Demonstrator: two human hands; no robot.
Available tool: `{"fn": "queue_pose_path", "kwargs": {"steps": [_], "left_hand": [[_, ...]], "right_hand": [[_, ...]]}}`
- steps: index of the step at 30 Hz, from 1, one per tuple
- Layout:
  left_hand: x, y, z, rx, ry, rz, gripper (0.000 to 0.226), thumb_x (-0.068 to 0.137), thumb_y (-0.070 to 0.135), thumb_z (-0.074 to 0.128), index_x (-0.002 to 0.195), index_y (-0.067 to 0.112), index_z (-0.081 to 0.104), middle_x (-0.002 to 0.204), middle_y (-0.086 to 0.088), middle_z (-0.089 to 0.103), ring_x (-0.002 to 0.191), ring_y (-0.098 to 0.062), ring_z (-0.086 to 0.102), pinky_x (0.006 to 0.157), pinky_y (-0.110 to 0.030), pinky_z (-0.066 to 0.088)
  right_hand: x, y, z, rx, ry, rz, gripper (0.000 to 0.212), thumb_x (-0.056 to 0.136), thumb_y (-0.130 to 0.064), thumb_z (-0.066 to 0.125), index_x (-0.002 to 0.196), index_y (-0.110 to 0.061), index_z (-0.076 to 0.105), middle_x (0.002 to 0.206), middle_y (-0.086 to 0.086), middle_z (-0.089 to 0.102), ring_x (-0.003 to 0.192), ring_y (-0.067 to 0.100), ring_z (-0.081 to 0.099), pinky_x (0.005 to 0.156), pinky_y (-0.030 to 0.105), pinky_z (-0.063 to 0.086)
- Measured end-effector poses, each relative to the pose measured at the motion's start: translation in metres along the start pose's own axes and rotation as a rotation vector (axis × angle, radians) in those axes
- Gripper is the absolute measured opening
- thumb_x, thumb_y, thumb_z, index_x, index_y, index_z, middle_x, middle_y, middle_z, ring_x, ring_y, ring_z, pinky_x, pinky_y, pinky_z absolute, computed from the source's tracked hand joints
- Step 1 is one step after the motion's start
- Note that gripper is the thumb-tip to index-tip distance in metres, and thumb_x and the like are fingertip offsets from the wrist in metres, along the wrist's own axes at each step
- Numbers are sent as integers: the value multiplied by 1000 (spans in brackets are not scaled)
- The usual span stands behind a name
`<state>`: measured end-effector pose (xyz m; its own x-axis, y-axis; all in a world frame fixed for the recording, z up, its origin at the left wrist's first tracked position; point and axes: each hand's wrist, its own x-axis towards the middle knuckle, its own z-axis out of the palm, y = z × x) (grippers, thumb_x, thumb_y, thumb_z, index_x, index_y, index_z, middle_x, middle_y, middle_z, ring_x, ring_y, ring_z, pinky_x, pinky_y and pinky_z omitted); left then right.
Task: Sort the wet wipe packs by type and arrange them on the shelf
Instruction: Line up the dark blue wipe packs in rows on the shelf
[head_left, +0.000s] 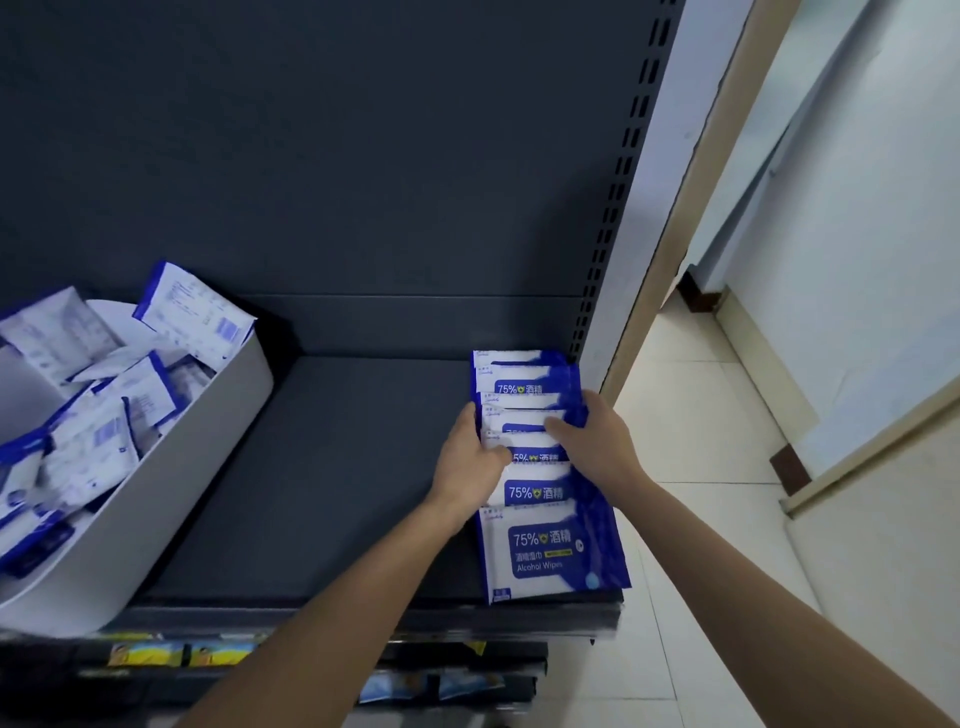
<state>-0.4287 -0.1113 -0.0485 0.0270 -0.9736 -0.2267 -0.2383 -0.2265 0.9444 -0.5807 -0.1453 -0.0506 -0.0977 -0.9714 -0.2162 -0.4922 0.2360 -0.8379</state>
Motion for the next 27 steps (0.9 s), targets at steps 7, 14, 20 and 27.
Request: {"fn": "queue_pose_path", "kwargs": {"steps": [7, 14, 20, 27], "left_hand": [[3, 22, -42, 488, 53, 211, 37, 92, 14, 58, 128, 11, 55, 129, 0, 52, 120, -12, 47, 88, -9, 28], [-12, 38, -165, 763, 143, 292, 36, 90, 18, 59, 125, 10, 59, 133, -6, 54, 121, -17, 50, 91, -9, 27], [-34, 31, -285, 835, 288, 277, 32, 89, 14, 59, 121, 9, 62, 128, -9, 59, 116, -22, 53, 86, -16, 33], [-43, -20, -408, 842, 141, -40, 60, 83, 49, 67, 129, 14, 51, 125, -3, 59, 106, -17, 56, 84, -27, 43]], "right_hand": [[-9, -45, 20, -374, 137, -345, 51, 92, -24, 60, 139, -13, 43, 145, 5, 41, 129, 22, 45, 103, 31, 42], [-19, -105, 81, -405, -125, -437, 33, 93, -23, 59, 124, -12, 60, 129, 6, 58, 116, 19, 54, 84, 13, 30], [-44, -160, 160, -294, -223, -473, 30, 93, -20, 59, 122, -12, 60, 126, 3, 59, 115, 14, 55, 89, 17, 36], [-65, -228, 245, -318, -94, -713, 24, 90, -10, 58, 111, -5, 68, 107, 9, 66, 94, 21, 62, 90, 30, 48]]}}
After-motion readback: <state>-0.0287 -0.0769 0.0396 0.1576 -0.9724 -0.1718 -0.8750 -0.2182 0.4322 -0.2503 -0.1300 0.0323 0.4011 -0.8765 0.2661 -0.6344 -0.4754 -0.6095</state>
